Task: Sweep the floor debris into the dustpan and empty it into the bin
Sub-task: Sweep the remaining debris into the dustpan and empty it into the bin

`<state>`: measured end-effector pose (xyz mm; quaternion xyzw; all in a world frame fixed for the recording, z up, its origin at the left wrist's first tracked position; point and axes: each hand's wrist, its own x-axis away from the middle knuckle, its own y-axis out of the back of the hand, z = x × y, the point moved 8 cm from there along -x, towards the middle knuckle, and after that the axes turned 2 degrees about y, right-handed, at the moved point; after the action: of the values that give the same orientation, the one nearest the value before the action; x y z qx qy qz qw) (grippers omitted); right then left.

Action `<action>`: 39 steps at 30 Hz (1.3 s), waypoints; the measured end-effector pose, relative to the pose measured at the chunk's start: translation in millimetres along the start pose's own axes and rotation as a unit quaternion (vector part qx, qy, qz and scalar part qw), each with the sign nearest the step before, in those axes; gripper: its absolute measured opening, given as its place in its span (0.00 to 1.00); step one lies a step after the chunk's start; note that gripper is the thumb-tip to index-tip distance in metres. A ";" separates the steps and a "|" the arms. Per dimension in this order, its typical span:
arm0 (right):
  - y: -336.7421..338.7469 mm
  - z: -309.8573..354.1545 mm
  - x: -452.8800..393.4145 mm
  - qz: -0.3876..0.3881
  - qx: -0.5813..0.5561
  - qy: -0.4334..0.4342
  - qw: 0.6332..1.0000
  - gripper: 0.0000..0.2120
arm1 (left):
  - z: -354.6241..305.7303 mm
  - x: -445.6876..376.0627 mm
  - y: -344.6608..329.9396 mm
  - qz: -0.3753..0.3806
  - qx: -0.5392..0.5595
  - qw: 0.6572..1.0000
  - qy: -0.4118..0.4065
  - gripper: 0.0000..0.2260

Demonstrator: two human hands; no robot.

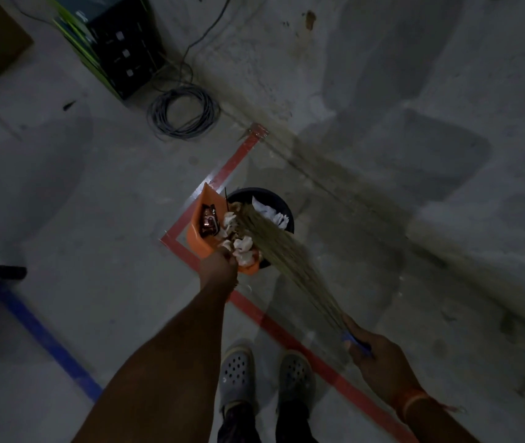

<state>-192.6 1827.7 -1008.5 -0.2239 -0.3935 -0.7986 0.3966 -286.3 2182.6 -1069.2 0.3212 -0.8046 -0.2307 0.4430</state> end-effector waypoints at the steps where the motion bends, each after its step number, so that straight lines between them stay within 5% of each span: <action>1: 0.8 0.5 6.3 -0.003 -0.006 0.002 1.000 0.22 | 1.3 3.6 2.4 0.002 -0.001 1.000 0.006 0.05; 14: 11.8 3.7 49.8 -0.060 -0.084 0.009 0.995 0.20 | -9.0 22.1 13.9 0.034 -0.008 0.999 0.011 0.08; 26: -1.9 8.5 70.8 0.004 -0.030 0.073 0.997 0.23 | -22.7 23.4 12.8 0.042 -0.023 0.999 -0.002 0.13; 39: 14.7 4.6 49.2 -0.051 -0.062 0.011 0.997 0.21 | -28.3 29.8 21.5 0.058 -0.036 0.997 0.023 0.08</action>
<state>-209.3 1803.4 -966.2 -0.2187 -0.3499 -0.8430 0.3451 -280.7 2173.4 -1024.1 0.2629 -0.8025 -0.2259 0.4857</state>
